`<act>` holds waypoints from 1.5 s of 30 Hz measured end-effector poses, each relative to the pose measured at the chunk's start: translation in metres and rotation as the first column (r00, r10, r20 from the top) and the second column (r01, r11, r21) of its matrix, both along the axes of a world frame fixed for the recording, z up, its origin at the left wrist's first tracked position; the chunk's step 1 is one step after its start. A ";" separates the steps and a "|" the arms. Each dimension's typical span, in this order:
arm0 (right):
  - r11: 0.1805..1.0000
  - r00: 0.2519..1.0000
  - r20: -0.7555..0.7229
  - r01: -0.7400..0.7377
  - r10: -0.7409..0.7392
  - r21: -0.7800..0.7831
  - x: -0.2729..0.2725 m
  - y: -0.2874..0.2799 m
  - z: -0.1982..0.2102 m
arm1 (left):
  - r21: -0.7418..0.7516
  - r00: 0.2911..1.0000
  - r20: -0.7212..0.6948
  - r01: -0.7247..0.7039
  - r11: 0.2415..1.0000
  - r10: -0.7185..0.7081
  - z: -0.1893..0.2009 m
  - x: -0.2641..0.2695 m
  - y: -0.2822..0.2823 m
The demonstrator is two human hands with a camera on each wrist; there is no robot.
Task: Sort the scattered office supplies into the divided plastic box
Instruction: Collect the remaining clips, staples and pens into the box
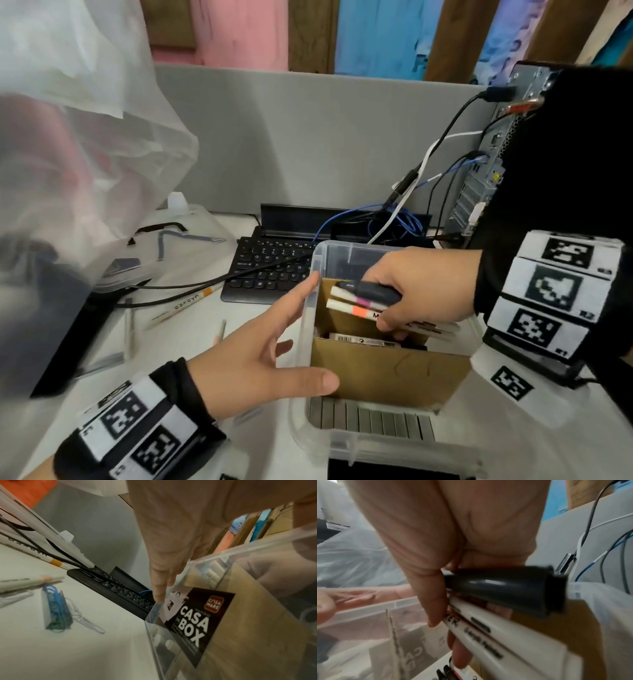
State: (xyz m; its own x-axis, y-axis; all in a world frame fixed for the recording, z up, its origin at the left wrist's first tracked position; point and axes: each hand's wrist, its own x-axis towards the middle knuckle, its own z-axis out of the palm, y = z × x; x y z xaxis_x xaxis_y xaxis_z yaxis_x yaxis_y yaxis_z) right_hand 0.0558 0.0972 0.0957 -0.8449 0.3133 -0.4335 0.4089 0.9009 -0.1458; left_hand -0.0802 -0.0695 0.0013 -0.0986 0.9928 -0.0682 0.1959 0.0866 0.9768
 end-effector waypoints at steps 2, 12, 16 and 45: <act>0.999 0.998 0.047 -0.031 0.030 0.029 -0.004 -0.005 0.000 | 0.008 1.000 0.012 0.000 1.000 0.000 0.000 0.000 0.001; 0.999 0.999 -0.003 0.041 -0.041 0.004 -0.004 -0.006 0.001 | 0.025 0.989 -0.141 -0.037 0.999 0.040 0.006 0.004 -0.006; 0.990 0.990 -0.064 0.126 -0.130 -0.058 0.002 0.005 0.019 | 0.016 0.875 -0.473 -0.102 0.995 0.097 0.020 0.010 -0.025; 0.795 0.794 -0.041 0.607 -0.607 -0.022 0.097 0.057 -0.010 | 0.033 0.607 -0.779 -0.209 0.977 0.156 0.048 0.026 -0.027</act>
State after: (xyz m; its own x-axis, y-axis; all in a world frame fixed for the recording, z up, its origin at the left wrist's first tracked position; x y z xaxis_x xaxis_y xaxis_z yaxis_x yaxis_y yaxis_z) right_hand 0.1528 0.1547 0.0860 -0.5003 0.7652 -0.4052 0.8644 0.4689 -0.1818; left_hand -0.0545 -0.0970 0.0491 -0.3194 0.9452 0.0673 0.8499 0.2543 0.4616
